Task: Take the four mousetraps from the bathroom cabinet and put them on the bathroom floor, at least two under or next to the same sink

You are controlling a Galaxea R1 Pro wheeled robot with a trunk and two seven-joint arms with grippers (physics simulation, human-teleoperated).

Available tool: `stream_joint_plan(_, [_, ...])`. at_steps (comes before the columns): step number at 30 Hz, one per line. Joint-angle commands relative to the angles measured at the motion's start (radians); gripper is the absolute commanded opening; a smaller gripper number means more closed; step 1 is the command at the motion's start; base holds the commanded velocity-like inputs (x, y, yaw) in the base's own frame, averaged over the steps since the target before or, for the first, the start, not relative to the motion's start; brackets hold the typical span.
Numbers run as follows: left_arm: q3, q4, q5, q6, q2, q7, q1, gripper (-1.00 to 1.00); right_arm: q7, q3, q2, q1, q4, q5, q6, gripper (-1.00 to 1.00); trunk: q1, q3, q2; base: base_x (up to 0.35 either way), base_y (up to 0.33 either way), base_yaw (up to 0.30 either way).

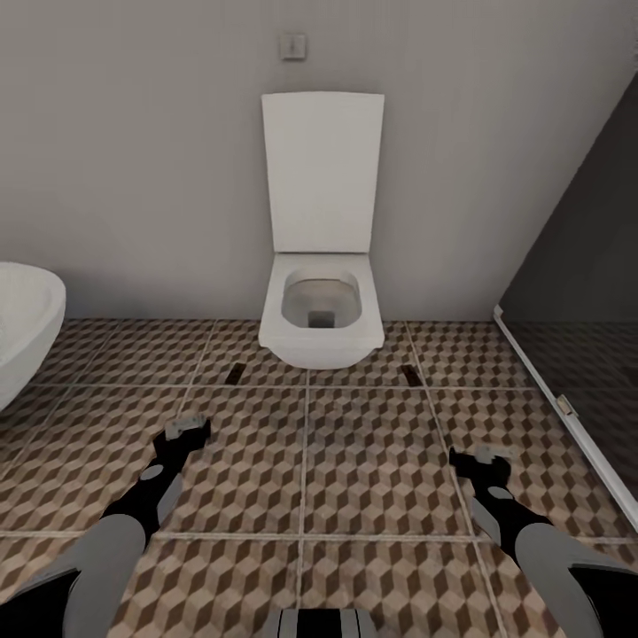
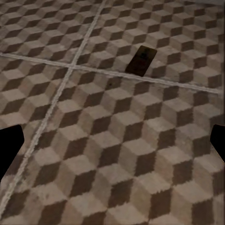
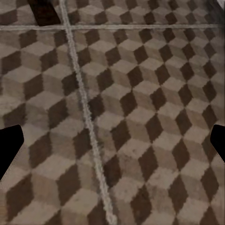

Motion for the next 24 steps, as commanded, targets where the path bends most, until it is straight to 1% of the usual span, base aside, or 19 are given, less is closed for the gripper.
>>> stream_joint_plan(1, [0.007,0.001,-0.011,-0.004,-0.001,-0.001,-0.001,1.0,0.002,-0.003,0.0,-0.001,0.001,-0.005,-0.005,1.0,-0.001,0.003,0.0,0.0,0.0,0.0])
stream_joint_plan(11, [0.007,0.002,-0.007,-0.004,-0.004,0.002,-0.001,1.0,0.002,-0.003,-0.001,0.0,0.001,-0.005,0.019,1.0,-0.005,0.042,0.002,0.0,0.0,0.0])
stream_joint_plan(24, [0.007,0.003,-0.007,-0.002,-0.005,0.003,-0.001,1.0,0.001,-0.003,0.001,0.0,0.0,-0.005,0.025,1.0,-0.011,0.092,0.005,0.0,0.0,0.0])
